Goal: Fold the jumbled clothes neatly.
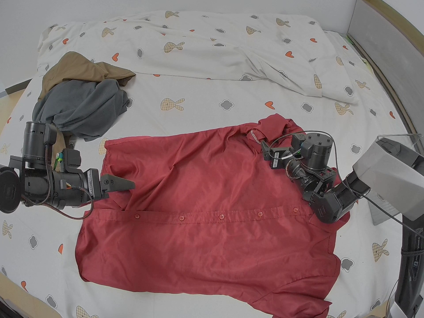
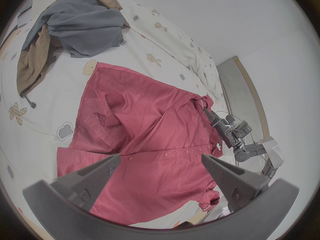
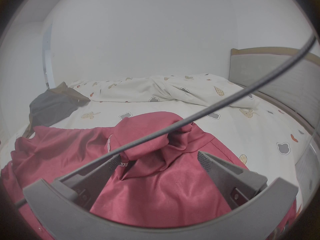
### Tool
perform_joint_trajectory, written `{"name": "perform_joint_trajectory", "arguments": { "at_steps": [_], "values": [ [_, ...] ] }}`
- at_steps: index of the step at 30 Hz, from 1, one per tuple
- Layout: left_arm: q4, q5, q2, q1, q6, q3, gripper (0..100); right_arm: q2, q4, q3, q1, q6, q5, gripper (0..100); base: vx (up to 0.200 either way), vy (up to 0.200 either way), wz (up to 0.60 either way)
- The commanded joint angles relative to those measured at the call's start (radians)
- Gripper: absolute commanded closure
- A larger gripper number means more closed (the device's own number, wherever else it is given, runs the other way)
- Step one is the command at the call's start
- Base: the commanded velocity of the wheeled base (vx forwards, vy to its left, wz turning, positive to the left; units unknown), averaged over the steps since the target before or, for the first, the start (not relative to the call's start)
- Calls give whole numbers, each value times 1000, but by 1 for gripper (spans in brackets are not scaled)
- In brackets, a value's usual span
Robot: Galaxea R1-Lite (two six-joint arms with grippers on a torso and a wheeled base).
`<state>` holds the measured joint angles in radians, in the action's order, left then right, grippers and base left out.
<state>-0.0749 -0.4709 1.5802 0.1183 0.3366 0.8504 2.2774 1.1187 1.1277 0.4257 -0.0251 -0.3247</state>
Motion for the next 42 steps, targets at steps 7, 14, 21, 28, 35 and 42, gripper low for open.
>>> {"name": "perform_joint_trajectory", "arguments": {
  "at_steps": [7, 14, 21, 28, 35, 42],
  "values": [
    [0, 0, -2, 0, 1, -1, 0, 166, 4, 185, 19, 90, -74, 0, 0, 0, 0],
    [0, 0, -2, 1, -1, -5, 0, 205, 6, 336, 13, 111, -139, 0, 0, 0, 0],
    [0, 0, -2, 1, -1, -8, 0, 208, 4, 503, -30, 120, -165, 0, 0, 0, 0],
    [0, 0, 9, 9, -2, -10, 0, 284, 3, 682, -65, 134, -214, 0, 0, 0, 0],
    [-32, 0, 14, 37, -2, -37, 0, 264, 3, 722, -62, 132, -223, 0, 0, 0, 0],
    [-54, 1, 9, 57, -2, -51, 0, 278, 0, 707, -35, 131, -223, 0, 0, 0, 0]
  ]
}}
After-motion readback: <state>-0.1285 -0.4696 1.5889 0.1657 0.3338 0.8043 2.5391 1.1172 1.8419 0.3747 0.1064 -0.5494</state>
